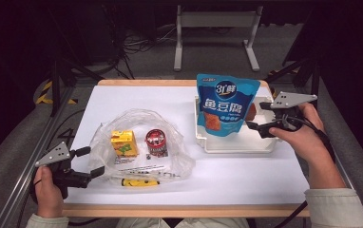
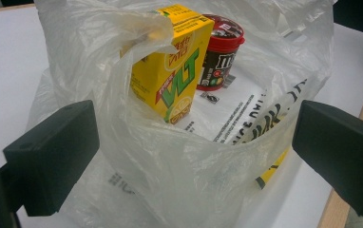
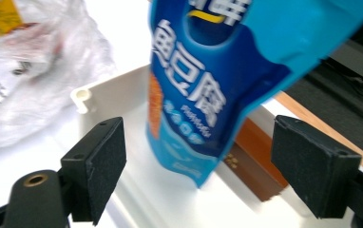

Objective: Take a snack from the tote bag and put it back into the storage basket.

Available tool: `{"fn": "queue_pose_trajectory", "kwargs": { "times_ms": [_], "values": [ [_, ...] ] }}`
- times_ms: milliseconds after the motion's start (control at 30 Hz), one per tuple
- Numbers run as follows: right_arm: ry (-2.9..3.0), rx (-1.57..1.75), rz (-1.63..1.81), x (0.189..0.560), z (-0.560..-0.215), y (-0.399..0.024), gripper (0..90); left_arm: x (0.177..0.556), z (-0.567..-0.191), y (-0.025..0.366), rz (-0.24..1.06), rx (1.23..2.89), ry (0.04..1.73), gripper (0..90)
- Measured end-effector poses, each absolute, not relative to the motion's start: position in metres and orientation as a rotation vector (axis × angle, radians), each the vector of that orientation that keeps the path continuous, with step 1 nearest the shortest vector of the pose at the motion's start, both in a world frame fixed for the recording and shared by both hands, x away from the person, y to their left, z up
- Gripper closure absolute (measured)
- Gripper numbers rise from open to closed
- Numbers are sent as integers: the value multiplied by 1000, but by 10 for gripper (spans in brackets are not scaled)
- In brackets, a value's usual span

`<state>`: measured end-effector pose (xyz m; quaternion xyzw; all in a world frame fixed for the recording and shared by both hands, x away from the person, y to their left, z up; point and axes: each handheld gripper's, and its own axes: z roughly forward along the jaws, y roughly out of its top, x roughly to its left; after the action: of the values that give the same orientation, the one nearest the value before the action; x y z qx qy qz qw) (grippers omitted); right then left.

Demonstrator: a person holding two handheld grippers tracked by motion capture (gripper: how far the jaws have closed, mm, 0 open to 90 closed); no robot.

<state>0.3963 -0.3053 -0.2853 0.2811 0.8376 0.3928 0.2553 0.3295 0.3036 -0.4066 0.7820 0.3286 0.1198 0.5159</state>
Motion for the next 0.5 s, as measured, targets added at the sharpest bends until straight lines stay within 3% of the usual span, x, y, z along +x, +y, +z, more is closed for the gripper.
{"fn": "queue_pose_trajectory", "kwargs": {
  "times_ms": [500],
  "values": [
    [2347,690,1200,383,-279,-268,199,329,-406,304,285,1873,791,23]
  ]
}}
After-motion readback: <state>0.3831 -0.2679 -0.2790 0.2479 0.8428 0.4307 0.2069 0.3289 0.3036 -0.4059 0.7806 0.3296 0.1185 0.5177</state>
